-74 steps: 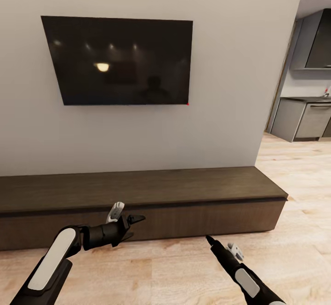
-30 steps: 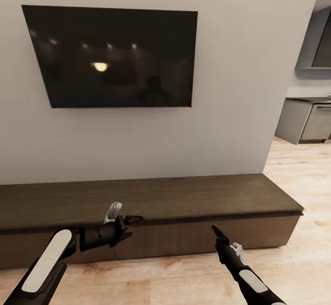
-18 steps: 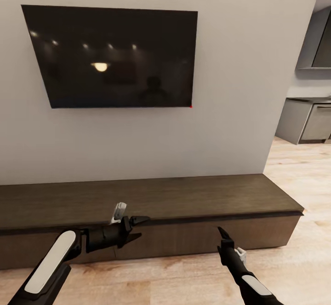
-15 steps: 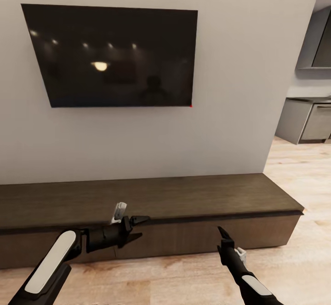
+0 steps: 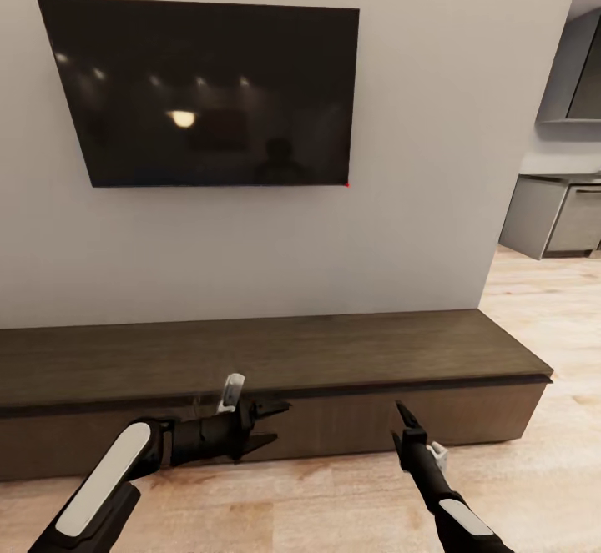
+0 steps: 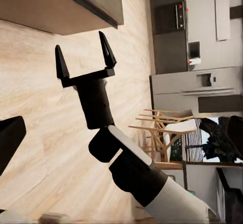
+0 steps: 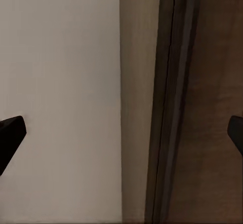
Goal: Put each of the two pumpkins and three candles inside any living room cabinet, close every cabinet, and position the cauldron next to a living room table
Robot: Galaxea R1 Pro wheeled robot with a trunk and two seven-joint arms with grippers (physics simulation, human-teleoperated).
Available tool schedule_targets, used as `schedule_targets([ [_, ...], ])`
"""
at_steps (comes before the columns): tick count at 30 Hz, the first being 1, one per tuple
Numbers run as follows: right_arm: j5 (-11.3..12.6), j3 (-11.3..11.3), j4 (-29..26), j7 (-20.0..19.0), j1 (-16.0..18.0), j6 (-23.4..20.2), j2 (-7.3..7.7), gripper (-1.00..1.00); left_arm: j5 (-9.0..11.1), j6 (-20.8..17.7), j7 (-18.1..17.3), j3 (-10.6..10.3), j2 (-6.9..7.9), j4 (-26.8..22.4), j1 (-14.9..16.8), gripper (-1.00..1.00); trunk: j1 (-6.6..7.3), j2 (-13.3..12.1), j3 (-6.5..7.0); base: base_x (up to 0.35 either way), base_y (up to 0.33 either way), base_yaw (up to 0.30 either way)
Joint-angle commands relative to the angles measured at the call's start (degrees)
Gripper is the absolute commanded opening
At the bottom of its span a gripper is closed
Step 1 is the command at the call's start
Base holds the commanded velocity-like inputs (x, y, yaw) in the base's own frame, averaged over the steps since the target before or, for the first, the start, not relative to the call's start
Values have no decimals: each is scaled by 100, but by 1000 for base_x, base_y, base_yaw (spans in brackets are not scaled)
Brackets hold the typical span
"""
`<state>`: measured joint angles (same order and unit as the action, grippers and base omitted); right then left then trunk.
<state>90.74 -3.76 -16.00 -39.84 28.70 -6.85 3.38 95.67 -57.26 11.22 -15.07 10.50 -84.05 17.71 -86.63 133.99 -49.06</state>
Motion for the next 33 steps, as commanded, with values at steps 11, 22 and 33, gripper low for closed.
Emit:
schedule_targets([
  [11,32,-38,-1,-414,4,-381,12,100,527,-3,56,-439,-4,-27,4,100,1,3,-6,0,0,0],
  [22,23,-45,1,-571,4,-387,14,100,772,-5,56,-456,4,-72,4,100,-43,83,-42,0,0,0],
  [33,17,-50,-75,-724,4,-405,75,100,777,-4,56,-453,4,-75,4,100,-87,163,-78,0,0,0],
])
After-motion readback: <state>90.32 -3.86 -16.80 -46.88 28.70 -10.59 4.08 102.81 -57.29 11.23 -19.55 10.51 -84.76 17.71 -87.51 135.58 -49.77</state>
